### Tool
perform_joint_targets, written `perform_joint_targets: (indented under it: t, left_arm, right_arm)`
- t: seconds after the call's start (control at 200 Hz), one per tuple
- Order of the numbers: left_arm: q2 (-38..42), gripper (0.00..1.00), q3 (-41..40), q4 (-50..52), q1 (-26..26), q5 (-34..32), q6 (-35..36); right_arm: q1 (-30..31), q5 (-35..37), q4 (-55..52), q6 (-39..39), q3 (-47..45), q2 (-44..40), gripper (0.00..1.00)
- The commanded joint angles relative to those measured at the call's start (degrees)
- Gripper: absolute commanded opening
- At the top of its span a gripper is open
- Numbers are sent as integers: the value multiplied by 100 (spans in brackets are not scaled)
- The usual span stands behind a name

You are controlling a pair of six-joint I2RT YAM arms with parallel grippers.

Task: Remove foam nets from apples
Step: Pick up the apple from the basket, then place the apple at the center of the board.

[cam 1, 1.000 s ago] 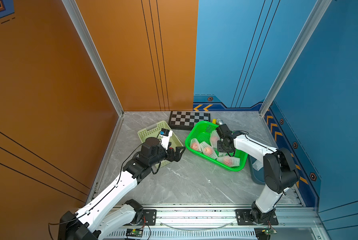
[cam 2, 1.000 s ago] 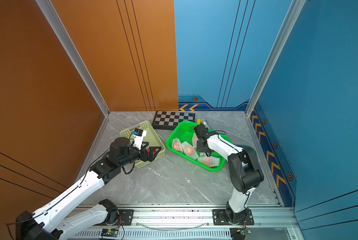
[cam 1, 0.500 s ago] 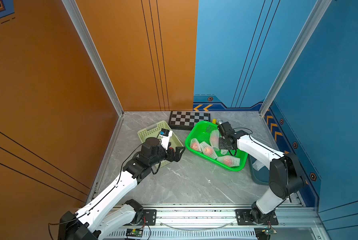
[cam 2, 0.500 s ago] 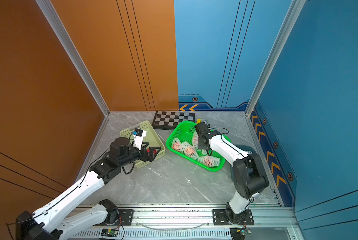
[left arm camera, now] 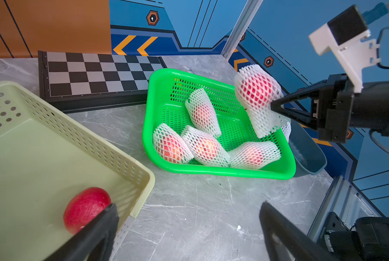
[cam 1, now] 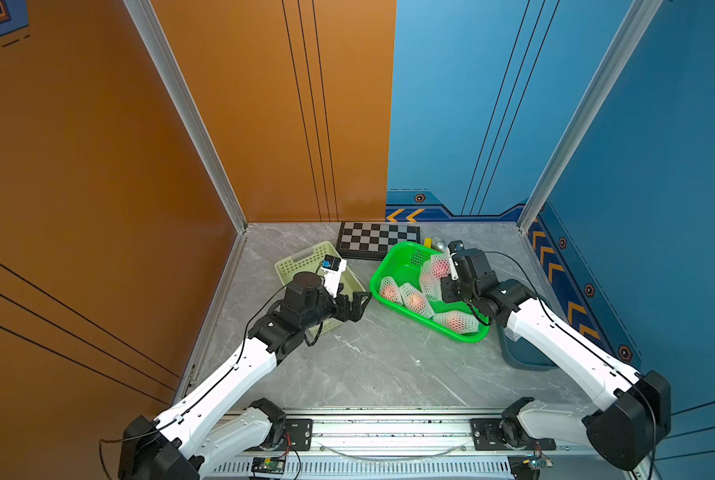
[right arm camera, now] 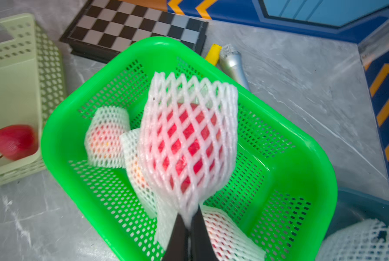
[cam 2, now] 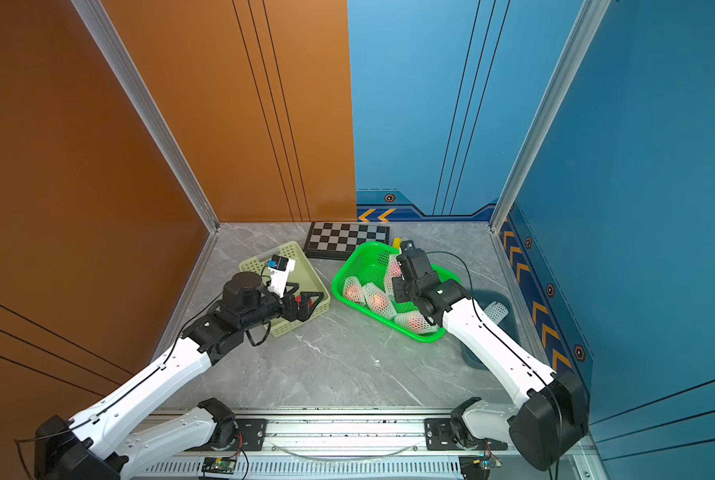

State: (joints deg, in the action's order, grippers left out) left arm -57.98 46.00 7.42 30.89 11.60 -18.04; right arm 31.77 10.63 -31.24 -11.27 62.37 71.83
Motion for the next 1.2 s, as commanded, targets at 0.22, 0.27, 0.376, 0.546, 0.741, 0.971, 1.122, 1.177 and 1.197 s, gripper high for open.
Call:
perform_joint_targets:
  t: [0.22,0.27,0.376,0.546,0.741,0.971,1.122,1.177,1.197]
  left_arm:
    - [509,98,-601,492,83,364,-549]
    - [645,98,-759,574,99,325,-652]
    - [889,98,-1046,585,156,250,-870]
    - [913,98,-1218,585,356,53,-1007]
    - [736,98,-1299,576,721,-266,-1025]
    - [680,98,-1622,385,910,-322,-1237]
    - [595,98,-1832,50,987,-224,-1340]
    - [539,98,-1887,-64,1014,-202,-1355]
    - [513,98,-1905,-100,1023,-203,-1352]
  right_arm:
    - [2131,192,-189,408,-1098,-299,0]
    - [2326,206,-196,256,-1289,-207,0]
    - [2757,171,-215,-16,-1507,28,0]
    - [3370,342,-209,-298,-1644,366,0]
    - [3695,405,-136,-416,-1664,652,5]
    - [3719,330,-145,-477,-1625,806,29]
    - [3722,242,-154,-474,-1623,699,57]
    - [3702,134,-136,-464,-1616,646,68]
    - [3689,93,-134,-464,-1614,632,71]
